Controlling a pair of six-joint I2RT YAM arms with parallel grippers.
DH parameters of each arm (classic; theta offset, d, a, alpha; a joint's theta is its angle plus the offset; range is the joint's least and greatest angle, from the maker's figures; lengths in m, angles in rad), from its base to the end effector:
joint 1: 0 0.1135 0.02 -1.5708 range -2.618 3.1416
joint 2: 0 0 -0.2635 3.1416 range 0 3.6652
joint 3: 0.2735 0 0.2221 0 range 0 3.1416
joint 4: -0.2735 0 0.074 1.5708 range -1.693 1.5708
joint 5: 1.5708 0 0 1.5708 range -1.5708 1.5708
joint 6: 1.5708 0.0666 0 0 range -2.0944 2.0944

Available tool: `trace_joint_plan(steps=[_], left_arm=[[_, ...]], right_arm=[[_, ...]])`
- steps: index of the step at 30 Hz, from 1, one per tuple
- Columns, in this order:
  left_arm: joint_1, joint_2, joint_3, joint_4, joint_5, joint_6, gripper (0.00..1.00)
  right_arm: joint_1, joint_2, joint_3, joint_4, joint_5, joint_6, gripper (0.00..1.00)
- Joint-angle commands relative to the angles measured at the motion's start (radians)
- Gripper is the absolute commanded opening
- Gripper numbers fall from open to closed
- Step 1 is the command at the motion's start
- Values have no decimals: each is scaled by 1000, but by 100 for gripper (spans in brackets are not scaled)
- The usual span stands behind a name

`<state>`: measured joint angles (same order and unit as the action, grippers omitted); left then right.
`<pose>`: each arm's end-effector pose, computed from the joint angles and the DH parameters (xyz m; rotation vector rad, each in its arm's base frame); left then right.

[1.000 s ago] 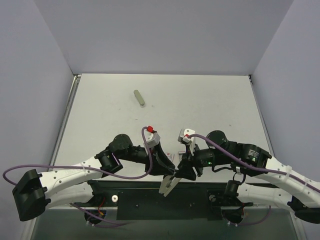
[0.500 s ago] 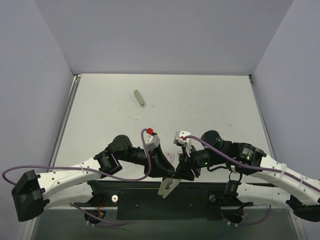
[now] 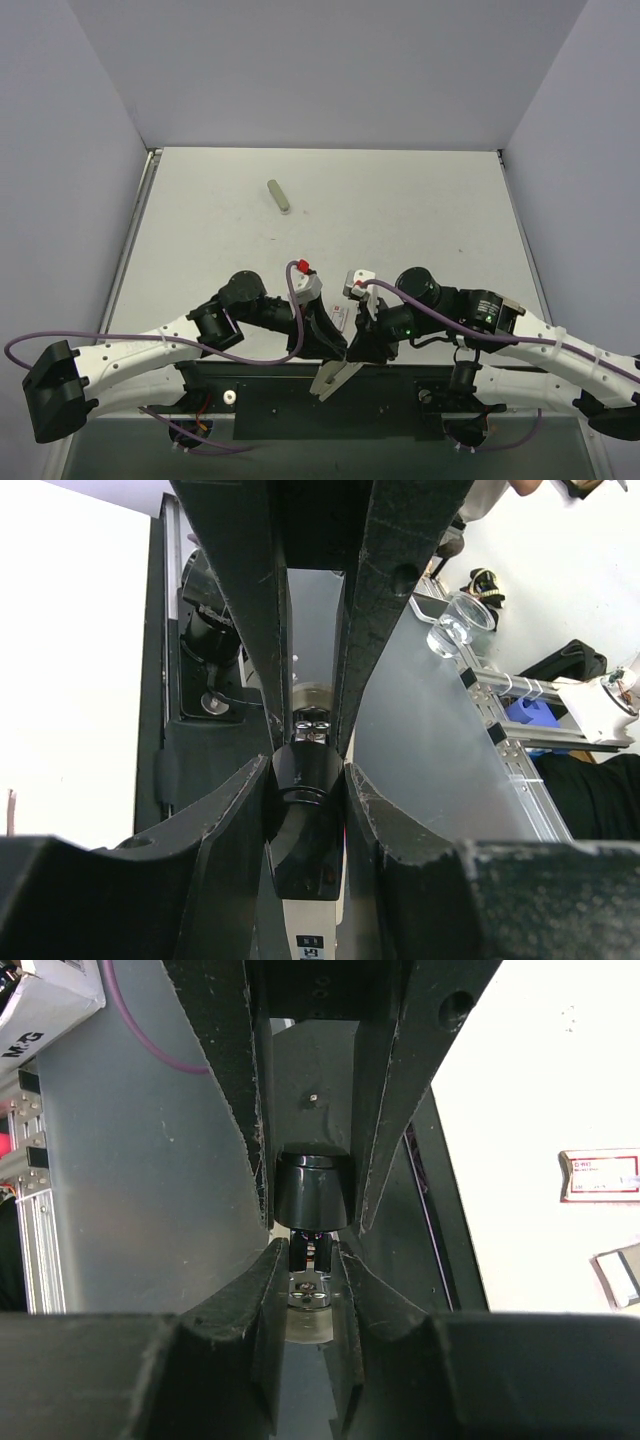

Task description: Unload the staples from the stapler

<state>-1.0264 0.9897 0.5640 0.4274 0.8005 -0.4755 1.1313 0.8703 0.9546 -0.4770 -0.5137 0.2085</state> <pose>0.0706 -0.2089 0.3003 1.1809 1.4713 -1.7245 0.0470 0.1769 0.3422 -1.2922 1.7534 1.3318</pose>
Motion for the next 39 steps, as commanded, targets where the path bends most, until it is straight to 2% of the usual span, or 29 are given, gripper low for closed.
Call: trace_joint_plan(steps=[1, 9, 17, 21, 25, 29, 39], left_arm=[[-3, -45, 79, 106, -21, -2, 0], [-3, -114, 70, 59, -119, 21, 0], [-3, -99, 85, 68, -121, 23, 0], [-3, -88, 86, 62, -136, 29, 0], [-3, -82, 96, 42, -161, 40, 0], [-3, -72, 112, 21, -185, 52, 0], [-3, -31, 180, -71, -287, 124, 0]], right_arm=[[30, -2, -48, 17, 29, 9, 0], [39, -112, -148, 32, 70, 68, 0], [39, -125, -128, 34, 101, 84, 0], [39, -128, -94, 31, 153, 83, 24], [38, -152, -62, 8, 221, 81, 36], [39, -169, -25, -18, 276, 86, 42], [38, -218, 47, -51, 542, 92, 44]])
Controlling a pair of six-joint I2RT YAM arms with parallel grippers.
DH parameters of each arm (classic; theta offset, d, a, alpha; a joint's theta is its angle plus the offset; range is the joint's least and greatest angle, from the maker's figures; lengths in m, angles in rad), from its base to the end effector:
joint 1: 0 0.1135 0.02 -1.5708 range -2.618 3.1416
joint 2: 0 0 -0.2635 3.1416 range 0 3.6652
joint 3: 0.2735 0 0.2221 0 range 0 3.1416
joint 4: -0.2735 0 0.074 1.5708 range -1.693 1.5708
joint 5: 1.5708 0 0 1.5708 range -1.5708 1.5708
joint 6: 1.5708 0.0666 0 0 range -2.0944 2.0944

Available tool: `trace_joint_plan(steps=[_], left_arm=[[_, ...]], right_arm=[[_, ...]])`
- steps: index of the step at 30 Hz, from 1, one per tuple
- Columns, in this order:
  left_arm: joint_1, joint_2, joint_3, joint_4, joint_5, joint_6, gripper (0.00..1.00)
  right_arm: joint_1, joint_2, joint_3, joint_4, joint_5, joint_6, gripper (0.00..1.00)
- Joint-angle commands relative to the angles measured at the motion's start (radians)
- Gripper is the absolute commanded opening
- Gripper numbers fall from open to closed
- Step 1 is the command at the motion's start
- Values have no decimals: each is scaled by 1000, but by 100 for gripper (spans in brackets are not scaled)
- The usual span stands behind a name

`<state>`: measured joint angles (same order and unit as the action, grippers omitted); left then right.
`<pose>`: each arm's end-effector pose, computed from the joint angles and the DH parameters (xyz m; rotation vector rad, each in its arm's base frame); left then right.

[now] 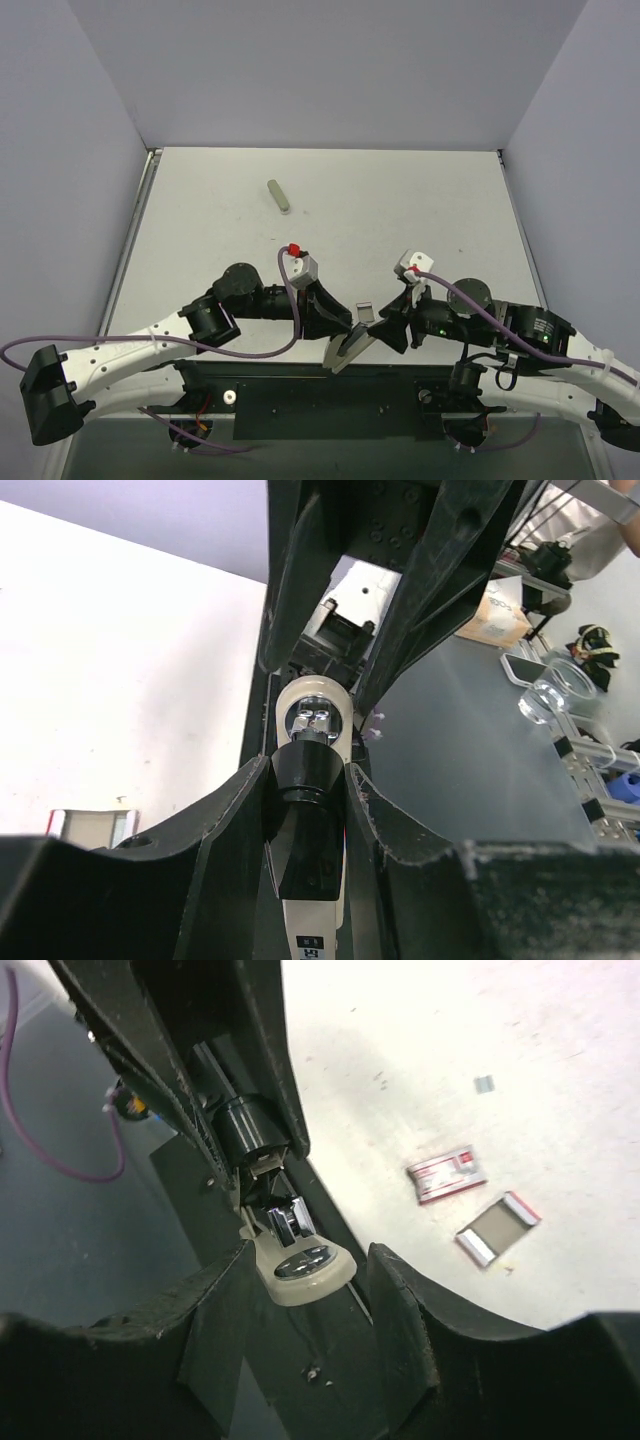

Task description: Unload the staples from the stapler

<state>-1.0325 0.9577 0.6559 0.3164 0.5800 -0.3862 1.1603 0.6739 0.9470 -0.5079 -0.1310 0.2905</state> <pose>0.0815 -0.2077 0.3246 1.0351 1.4586 -1.5190 0.0479 0.1319 0.3608 -0.9159 1.7313 1.1199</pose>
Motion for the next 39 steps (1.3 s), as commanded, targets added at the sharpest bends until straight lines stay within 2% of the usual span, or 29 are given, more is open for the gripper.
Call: trace_joint_plan(steps=[1, 6, 9, 12, 13, 14, 15, 16, 24, 31, 39], left_arm=[[3, 6, 93, 27, -87, 40, 0], [3, 36, 142, -33, -202, 75, 0], [3, 65, 162, -46, -304, 90, 0], [3, 90, 186, -57, -394, 115, 0], [3, 105, 192, -57, -411, 116, 0], [3, 122, 198, -59, -434, 127, 0], [3, 127, 205, -57, -445, 130, 0], [3, 139, 208, -50, -471, 135, 0], [3, 156, 197, 18, -566, 167, 0], [5, 148, 189, 47, -571, 176, 0], [3, 153, 194, 52, -571, 182, 0]], right_arm=[[9, -25, 64, -20, 172, 12, 45], [10, -27, 79, 11, 292, 41, 44], [9, -19, 64, 80, 341, 84, 40], [9, -1, 41, 140, 410, 125, 27], [9, 13, 38, 164, 427, 148, 15], [9, 21, 29, 176, 444, 159, 11], [9, 39, 26, 201, 458, 177, 2], [9, 49, 22, 209, 491, 191, 0], [-50, 156, -1, 301, 545, 306, 0], [-198, 191, -71, 381, 421, 407, 0], [-214, 237, -85, 439, 390, 424, 0]])
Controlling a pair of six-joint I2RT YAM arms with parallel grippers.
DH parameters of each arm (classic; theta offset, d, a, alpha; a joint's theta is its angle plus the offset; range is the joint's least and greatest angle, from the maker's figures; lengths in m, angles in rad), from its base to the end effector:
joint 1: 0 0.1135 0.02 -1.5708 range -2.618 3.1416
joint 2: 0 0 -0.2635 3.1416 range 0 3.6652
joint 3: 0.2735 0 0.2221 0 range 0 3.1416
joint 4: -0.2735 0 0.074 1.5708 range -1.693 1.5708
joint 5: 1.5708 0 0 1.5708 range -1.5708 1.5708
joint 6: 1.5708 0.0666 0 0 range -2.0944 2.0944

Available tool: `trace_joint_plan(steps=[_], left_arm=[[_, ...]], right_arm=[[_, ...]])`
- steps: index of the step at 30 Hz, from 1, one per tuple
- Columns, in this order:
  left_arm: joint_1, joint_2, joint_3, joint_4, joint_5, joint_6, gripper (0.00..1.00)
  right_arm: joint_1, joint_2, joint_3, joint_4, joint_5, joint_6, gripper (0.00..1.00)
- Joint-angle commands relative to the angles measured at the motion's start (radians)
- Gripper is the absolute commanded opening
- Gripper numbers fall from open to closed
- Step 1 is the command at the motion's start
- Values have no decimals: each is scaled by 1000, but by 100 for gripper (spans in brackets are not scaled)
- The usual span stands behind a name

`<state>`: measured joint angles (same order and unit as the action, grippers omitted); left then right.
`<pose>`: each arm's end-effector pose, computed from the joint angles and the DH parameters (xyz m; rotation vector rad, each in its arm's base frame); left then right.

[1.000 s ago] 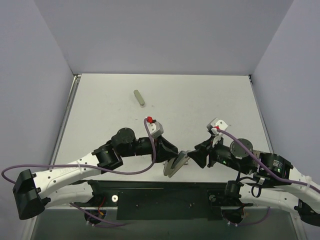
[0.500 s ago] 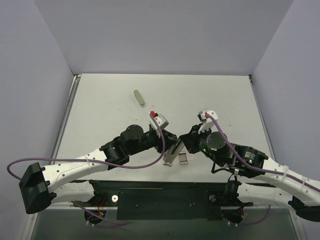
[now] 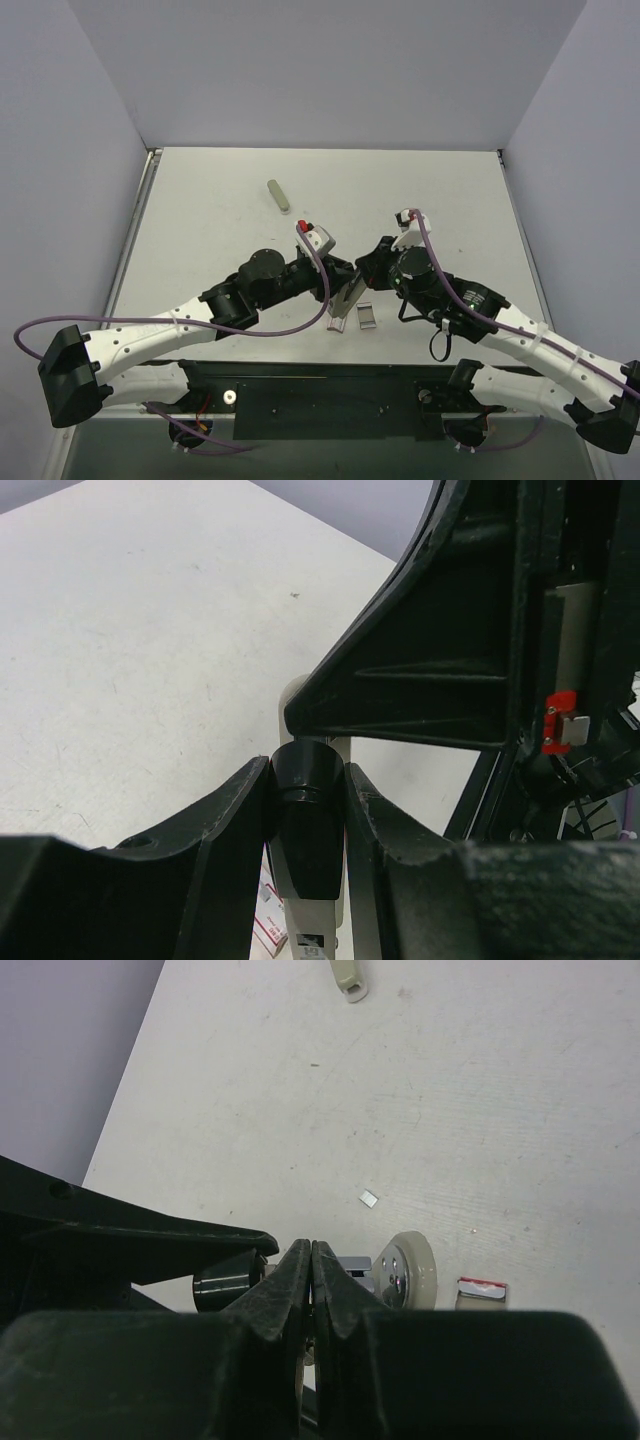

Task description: Unload the staples from the stapler

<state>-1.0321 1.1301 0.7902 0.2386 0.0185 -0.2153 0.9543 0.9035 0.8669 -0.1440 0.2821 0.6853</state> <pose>0.1370 -0.2316 0.3229 0.7139 1.6127 -0.9439 0.1357 0.1594 0.3478 -0.0306 1.8421 0.9381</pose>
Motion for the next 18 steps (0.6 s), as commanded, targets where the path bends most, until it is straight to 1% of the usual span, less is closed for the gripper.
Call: trace_joint_plan(steps=[1, 9, 18], left_arm=[[4, -21, 60, 131, -34, 13, 0], [4, -29, 52, 156, -51, 19, 0], [4, -89, 37, 166, -94, 37, 0]], right_arm=[[-9, 12, -3, 78, -26, 30, 0], [-22, 46, -12, 87, -34, 60, 0], [-55, 86, -48, 127, -58, 77, 0]])
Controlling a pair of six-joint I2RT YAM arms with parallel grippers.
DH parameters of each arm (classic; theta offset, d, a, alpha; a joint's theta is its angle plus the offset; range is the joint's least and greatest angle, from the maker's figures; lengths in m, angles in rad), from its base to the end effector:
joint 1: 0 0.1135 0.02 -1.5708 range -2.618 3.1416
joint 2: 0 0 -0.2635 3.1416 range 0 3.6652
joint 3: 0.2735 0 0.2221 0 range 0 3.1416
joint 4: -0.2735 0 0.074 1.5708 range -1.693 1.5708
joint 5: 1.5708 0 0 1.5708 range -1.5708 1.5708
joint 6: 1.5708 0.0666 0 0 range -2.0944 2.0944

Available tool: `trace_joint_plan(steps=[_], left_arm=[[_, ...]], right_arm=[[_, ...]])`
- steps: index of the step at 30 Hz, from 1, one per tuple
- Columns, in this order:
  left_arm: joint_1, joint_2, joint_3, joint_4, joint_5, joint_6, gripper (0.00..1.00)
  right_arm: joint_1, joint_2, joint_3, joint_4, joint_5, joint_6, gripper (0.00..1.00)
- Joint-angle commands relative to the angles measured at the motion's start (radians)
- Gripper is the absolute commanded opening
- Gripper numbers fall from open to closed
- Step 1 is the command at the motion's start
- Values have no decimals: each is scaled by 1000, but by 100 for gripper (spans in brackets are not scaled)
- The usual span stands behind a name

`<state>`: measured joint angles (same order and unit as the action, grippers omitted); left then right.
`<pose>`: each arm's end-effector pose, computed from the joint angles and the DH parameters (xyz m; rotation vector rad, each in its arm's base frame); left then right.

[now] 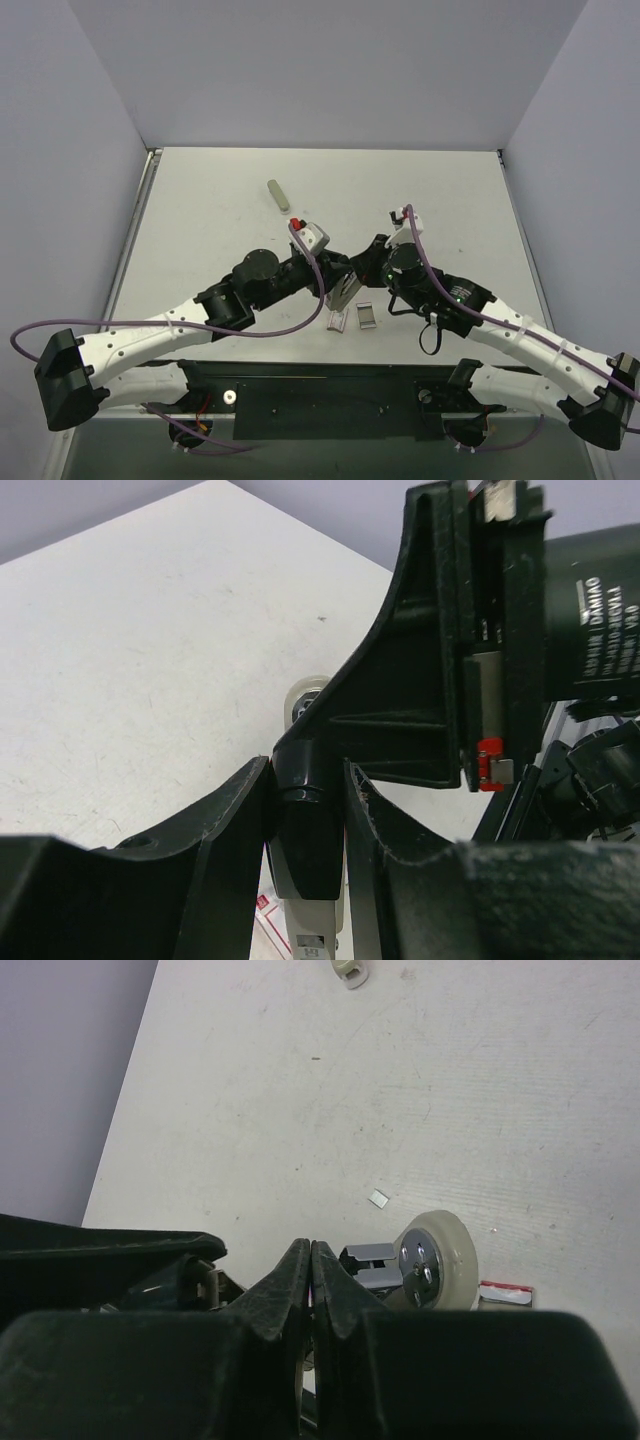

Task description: Unload the staples from the stapler

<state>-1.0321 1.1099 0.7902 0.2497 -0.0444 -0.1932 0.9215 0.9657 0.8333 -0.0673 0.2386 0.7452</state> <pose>0.1384 -0.2258 0.3294 0.6674 1.5840 -0.8901 0.1492 0.1705 0.3339 0.0180 1.8750 0.9793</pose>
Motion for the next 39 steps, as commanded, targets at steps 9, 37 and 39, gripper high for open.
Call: trace_joint_plan(steps=[9, 37, 39], left_arm=[[6, -108, 15, 203, -83, 34, 0], [33, -21, 23, 500, -216, 84, 0], [37, -2, 30, 513, -215, 81, 0]], right_arm=[[-99, 67, -65, 130, -67, 13, 0], [-211, 168, -181, 343, -219, 37, 0], [-214, 171, -180, 351, -231, 37, 0]])
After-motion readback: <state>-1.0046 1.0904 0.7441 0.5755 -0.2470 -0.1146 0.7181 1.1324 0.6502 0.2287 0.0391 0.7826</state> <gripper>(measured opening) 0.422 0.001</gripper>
